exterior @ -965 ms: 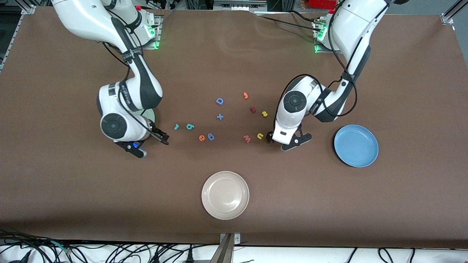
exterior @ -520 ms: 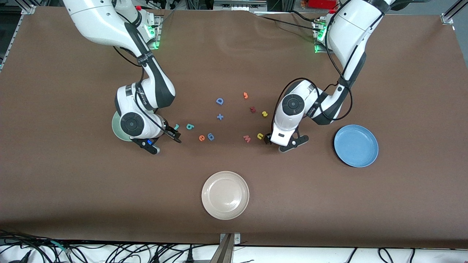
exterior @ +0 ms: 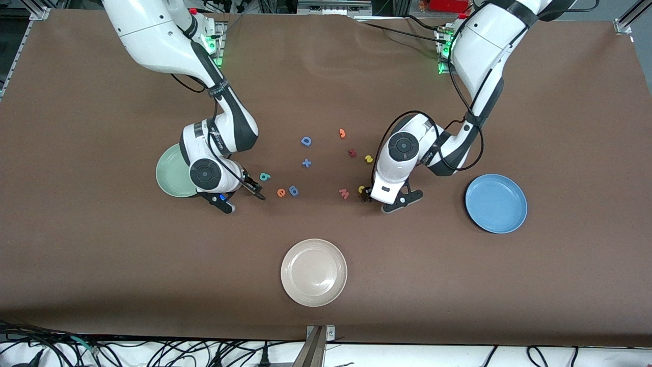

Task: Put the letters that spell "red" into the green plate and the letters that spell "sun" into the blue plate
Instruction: 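Grasp a teal letter with the right gripper while the left gripper grasps a lime letter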

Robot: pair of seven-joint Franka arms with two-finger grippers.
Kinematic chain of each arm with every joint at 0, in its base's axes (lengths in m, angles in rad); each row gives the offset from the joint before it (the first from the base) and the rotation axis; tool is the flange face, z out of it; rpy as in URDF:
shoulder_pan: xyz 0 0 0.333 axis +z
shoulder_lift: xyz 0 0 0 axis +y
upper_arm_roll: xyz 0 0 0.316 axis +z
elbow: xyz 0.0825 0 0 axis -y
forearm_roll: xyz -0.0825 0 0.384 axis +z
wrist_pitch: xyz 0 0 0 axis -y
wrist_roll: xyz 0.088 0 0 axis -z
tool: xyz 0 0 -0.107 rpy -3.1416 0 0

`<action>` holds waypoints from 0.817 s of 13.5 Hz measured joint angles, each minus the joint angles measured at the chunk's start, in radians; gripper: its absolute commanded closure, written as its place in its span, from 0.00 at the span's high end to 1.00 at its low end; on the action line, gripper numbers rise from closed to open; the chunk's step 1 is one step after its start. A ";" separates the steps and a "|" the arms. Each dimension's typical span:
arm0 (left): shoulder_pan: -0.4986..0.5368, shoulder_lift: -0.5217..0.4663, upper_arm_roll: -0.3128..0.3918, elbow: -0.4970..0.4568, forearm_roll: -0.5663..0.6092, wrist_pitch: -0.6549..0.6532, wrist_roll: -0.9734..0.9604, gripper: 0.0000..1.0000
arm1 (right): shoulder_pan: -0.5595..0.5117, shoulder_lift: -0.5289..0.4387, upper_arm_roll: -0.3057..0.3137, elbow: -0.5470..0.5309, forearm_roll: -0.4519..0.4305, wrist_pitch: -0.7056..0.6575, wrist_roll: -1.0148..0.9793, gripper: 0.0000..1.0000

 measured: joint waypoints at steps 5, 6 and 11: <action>0.002 0.003 0.000 0.009 0.000 0.000 0.002 0.01 | 0.000 0.002 0.000 -0.011 0.002 -0.015 0.002 0.42; 0.002 0.003 0.000 0.009 0.000 0.000 0.003 0.01 | 0.000 0.002 0.000 -0.011 0.002 -0.015 0.002 0.33; 0.021 -0.014 0.002 0.024 -0.046 -0.010 0.059 0.01 | 0.000 0.001 -0.001 -0.011 0.002 -0.014 0.002 0.00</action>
